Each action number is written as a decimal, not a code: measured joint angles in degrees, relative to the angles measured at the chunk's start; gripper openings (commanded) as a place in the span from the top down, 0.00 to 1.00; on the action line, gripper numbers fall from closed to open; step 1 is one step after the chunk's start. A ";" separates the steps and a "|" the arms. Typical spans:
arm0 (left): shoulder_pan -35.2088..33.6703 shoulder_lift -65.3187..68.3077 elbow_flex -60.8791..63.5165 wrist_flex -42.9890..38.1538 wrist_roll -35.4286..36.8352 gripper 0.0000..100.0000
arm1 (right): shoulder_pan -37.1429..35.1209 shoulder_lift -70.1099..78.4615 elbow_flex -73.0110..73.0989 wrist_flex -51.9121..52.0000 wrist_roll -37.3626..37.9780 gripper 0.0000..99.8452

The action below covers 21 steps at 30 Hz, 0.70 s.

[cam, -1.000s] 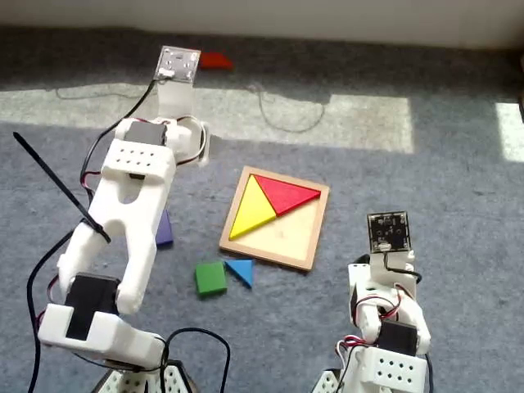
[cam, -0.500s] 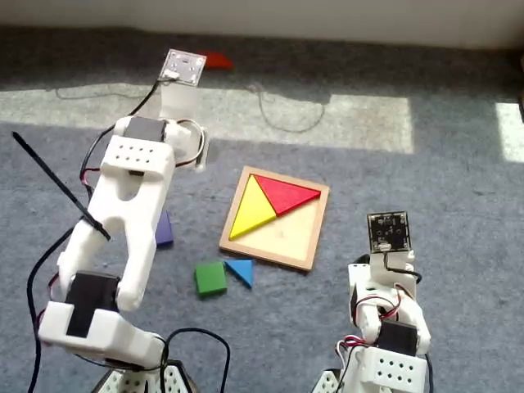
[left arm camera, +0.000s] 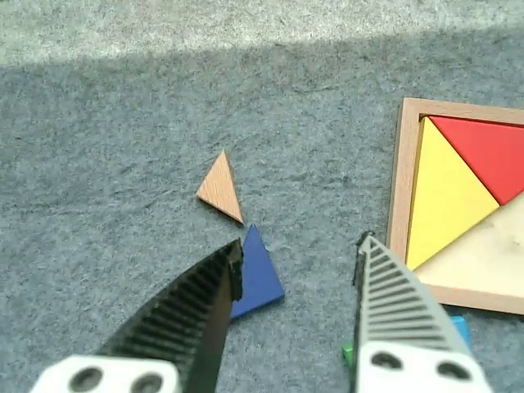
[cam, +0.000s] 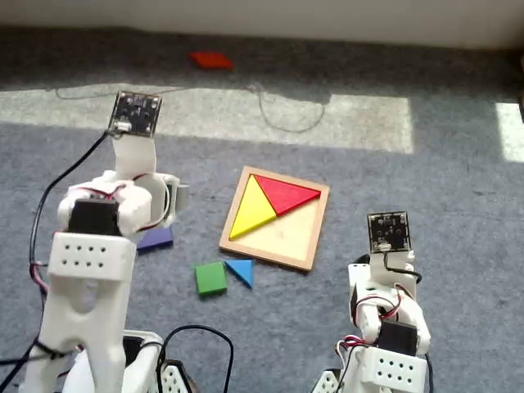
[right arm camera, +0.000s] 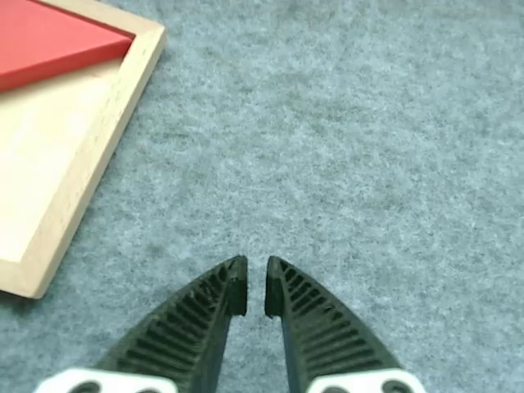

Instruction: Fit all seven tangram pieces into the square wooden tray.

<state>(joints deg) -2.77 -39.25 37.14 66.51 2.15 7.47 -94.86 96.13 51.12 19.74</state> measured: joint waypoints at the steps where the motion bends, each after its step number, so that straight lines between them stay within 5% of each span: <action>1: -0.53 -3.43 2.64 -0.97 0.00 0.86 | 0.00 0.00 0.00 0.00 0.00 0.94; 21: -9.93 -45.98 40.62 -7.12 0.00 0.89 | 0.00 0.00 0.00 0.00 0.00 0.94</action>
<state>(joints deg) -12.70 -85.23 77.76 59.38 2.15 7.47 -94.86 96.13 51.12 19.74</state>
